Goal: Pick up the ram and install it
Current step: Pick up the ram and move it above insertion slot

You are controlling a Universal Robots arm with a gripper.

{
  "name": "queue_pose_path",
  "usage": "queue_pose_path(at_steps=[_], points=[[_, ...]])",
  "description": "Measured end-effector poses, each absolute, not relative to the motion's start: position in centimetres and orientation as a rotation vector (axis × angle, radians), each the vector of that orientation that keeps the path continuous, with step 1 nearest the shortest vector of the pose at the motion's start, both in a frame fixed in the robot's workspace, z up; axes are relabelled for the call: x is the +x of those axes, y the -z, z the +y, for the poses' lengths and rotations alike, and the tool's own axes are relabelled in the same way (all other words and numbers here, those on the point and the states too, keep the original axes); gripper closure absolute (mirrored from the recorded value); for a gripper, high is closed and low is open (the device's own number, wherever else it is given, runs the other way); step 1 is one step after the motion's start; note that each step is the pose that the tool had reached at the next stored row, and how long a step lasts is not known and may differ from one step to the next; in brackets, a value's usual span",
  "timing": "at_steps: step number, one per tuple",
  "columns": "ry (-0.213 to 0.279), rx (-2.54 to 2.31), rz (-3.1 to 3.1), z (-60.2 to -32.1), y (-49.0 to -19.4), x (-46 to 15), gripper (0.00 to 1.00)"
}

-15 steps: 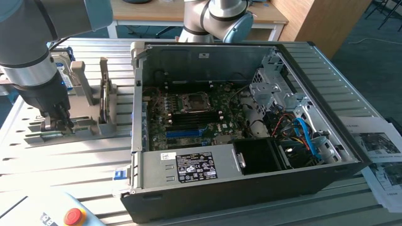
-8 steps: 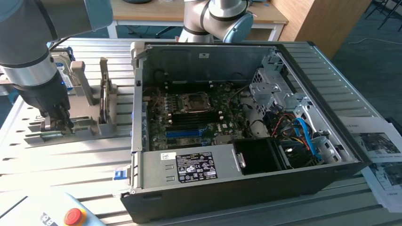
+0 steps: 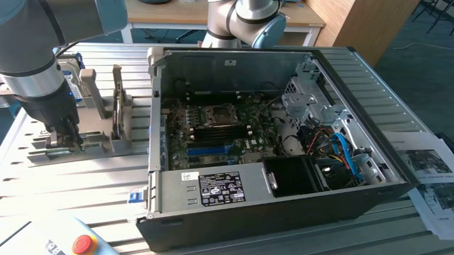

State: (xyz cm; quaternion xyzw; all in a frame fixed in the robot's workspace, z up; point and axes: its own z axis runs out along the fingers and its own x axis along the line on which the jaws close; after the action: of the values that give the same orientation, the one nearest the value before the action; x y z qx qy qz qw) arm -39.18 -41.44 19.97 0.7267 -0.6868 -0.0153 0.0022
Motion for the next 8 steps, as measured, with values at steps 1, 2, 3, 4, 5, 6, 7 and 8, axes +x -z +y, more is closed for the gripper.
queue_pose_path(at_steps=[1, 2, 3, 4, 5, 6, 7, 8], points=[[0.048, 2.28, -2.154, -41.44, -19.97, -39.18, 0.76], [0.048, 2.28, -2.155, -41.44, -19.97, -39.18, 0.76], [0.048, 2.28, -2.155, -41.44, -19.97, -39.18, 0.76], [0.048, 2.28, -2.155, -41.44, -19.97, -39.18, 0.76], [0.048, 2.28, -2.155, -41.44, -19.97, -39.18, 0.78], [0.048, 2.28, -2.154, -41.44, -19.97, -39.18, 0.84], [0.048, 2.28, -2.154, -41.44, -19.97, -39.18, 0.88], [0.048, 2.28, -2.154, -41.44, -19.97, -39.18, 0.88]])
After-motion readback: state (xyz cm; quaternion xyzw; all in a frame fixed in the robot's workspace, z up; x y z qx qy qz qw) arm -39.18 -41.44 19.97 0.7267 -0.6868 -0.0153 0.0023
